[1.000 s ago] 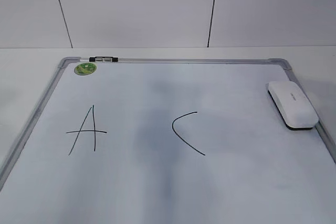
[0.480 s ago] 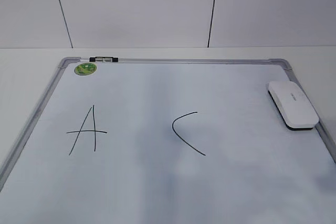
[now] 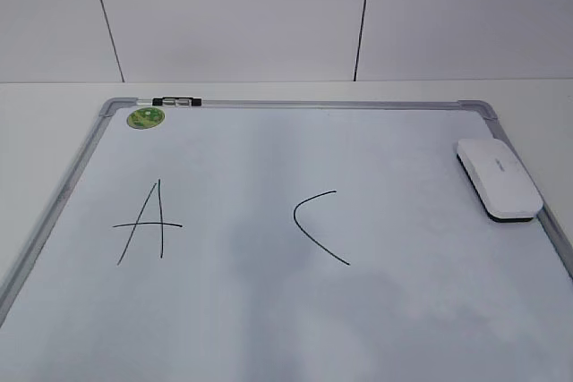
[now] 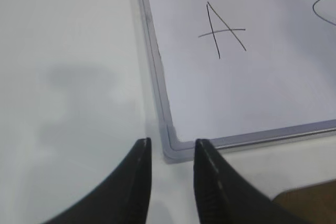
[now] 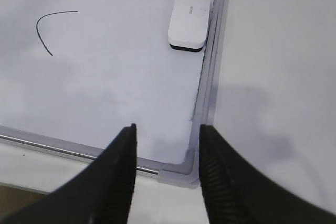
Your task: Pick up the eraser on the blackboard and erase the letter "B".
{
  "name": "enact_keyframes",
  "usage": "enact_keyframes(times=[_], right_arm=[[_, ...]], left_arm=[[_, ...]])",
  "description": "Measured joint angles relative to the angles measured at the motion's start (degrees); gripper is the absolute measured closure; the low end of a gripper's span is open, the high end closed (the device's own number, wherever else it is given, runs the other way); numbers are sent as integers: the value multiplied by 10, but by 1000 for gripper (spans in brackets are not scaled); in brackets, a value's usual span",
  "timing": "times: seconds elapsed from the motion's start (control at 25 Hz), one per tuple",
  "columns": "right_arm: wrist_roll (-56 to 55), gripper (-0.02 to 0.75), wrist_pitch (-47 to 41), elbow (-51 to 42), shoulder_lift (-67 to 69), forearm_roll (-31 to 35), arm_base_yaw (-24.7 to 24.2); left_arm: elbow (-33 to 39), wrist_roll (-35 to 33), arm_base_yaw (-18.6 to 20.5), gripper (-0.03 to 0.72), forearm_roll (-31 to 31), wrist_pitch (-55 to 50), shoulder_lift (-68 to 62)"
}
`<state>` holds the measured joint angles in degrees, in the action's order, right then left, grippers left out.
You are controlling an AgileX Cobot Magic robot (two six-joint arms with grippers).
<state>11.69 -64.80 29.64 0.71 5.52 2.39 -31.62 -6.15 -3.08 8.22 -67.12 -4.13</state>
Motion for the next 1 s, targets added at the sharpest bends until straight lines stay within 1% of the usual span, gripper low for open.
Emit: enact_keyframes(times=[0.12,0.36,0.48,0.6,1.0], right_arm=[[0,402,-3,-8,-17,-12,0],[-5,402,-8,-16,-17,-29,0],[-9,402,-8,-16,-17,-27,0],[-31,402,-8,-16,-17,-13,0],[-49,402,-9,-16,-17,-17,0]], left_arm=[[10,0,0,470,0,23,2],[14,0,0,470,0,32,2],[14,0,0,470,0,33,2],[14,0,0,470,-2,34,2],[14,0,0,470,-17,35,4]])
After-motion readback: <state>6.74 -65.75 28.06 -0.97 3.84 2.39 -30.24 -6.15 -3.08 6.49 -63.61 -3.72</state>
